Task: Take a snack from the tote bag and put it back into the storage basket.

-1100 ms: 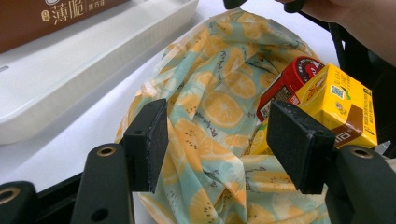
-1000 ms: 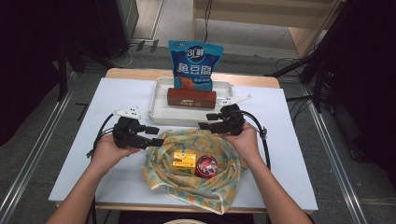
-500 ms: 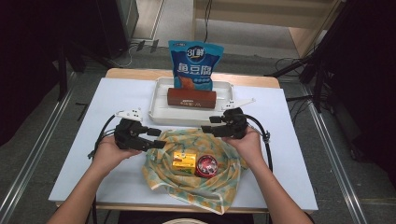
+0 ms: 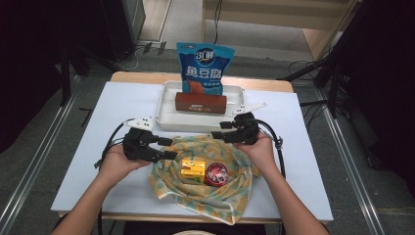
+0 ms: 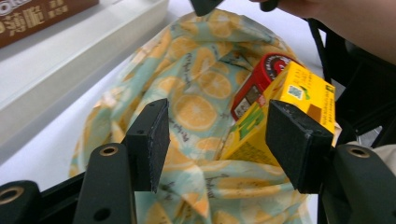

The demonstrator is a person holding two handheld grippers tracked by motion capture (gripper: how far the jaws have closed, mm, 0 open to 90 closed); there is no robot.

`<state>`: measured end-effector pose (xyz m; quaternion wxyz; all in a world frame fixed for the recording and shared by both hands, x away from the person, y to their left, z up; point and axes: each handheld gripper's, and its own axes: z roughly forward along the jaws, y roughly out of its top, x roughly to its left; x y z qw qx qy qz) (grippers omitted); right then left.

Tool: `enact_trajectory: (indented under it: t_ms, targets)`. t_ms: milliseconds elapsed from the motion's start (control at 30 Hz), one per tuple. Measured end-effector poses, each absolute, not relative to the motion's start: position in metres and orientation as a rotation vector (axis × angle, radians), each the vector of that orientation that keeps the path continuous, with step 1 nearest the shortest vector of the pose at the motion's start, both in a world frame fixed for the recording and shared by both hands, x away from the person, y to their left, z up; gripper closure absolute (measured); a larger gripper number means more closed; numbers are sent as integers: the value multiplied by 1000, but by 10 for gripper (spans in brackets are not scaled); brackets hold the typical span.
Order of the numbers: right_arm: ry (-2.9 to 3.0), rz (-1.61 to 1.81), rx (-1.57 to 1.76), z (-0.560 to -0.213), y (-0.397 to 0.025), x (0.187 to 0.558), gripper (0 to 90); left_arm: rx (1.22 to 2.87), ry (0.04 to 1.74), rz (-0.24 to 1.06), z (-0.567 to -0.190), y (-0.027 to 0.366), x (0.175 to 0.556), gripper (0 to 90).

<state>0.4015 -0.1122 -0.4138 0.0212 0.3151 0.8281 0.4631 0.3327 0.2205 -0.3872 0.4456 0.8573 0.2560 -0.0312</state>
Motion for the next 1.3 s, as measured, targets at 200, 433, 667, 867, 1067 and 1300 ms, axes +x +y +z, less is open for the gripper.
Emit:
enact_trajectory:
  t_ms: [200,433,667,867,1067,1300]
  targets:
    - [2560,1436,993,-414,-114,403,421,2130,593,-77,-384,213,326,407]
    - [2555,1435,987,-414,-115,404,421,2141,544,-92,-379,201,318,405]
    - [2555,1444,995,-414,-116,405,421,2161,508,-106,-381,190,312,400]
    - [2557,1436,1007,-415,-116,405,421,2178,475,-136,-386,182,310,400]
    - [2556,1430,1003,-415,-116,406,421,2205,448,-153,-392,175,308,391]
    - [2562,1434,1007,-416,-115,405,421,2245,411,-165,-405,169,310,384]
